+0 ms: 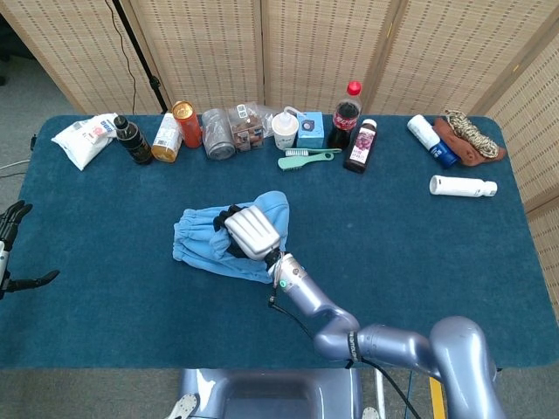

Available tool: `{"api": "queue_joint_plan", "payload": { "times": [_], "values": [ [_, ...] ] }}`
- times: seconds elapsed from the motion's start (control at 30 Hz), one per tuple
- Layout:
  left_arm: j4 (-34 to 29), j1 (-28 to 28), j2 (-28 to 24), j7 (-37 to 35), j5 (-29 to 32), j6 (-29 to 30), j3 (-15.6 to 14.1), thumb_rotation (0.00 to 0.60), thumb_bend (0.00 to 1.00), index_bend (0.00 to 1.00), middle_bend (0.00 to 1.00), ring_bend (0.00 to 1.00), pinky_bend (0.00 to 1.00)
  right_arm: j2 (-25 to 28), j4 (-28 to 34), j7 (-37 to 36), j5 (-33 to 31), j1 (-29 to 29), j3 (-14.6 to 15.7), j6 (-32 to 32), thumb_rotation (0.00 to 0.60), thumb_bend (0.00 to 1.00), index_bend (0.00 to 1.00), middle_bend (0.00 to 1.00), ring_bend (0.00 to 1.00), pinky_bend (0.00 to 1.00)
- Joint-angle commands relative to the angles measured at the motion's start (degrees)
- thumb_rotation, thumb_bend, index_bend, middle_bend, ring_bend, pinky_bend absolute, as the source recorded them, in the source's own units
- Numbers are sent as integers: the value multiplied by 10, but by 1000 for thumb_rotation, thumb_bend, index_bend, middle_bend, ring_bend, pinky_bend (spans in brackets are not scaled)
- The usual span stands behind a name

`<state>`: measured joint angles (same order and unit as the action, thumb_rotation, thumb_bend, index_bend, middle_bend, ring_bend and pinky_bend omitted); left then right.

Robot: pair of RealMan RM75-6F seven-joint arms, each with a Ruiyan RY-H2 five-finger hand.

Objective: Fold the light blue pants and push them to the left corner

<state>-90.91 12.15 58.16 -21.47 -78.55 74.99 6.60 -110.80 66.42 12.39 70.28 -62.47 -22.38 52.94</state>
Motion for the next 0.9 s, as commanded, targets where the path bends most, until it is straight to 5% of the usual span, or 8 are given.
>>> {"api": "queue_joint_plan", "payload": {
  "times": [0.03,0.13,0.27,0.3,0.4,0.57,0.77,0.9],
  "values": [
    [2,1,0,-2,2,-4,1,600,92,0,0,0,0,-32,-28,12,-14,-23,-11,-5,600,713,612,531,398,580],
    [5,1,1,-3,3,-6,1,600,92,0,0,0,0,-45,-38,17,-13,-34,-11,-6,600,659,550,494,379,571],
    [9,2,3,-5,4,-9,1,600,92,0,0,0,0,-44,-32,32,-17,-43,-16,-8,600,47,33,79,87,431],
    [10,3,3,-5,3,-10,1,600,93,0,0,0,0,-42,-23,34,-17,-42,-20,1,600,2,0,14,28,369],
    [13,3,4,-5,3,-11,1,600,92,0,0,0,0,-33,-3,36,-11,-39,-25,19,600,0,0,0,0,218],
    [12,3,5,-4,-5,-9,-1,600,92,0,0,0,0,3,64,56,-9,-20,-43,62,600,0,0,0,0,143],
    [28,3,12,-34,-68,24,-11,600,92,0,0,0,0,147,239,106,-12,64,-16,94,600,0,0,0,0,151],
    [54,18,29,-35,-169,69,-28,600,92,0,0,0,0,277,317,64,22,153,37,116,600,0,0,0,0,151]
  ]
}}
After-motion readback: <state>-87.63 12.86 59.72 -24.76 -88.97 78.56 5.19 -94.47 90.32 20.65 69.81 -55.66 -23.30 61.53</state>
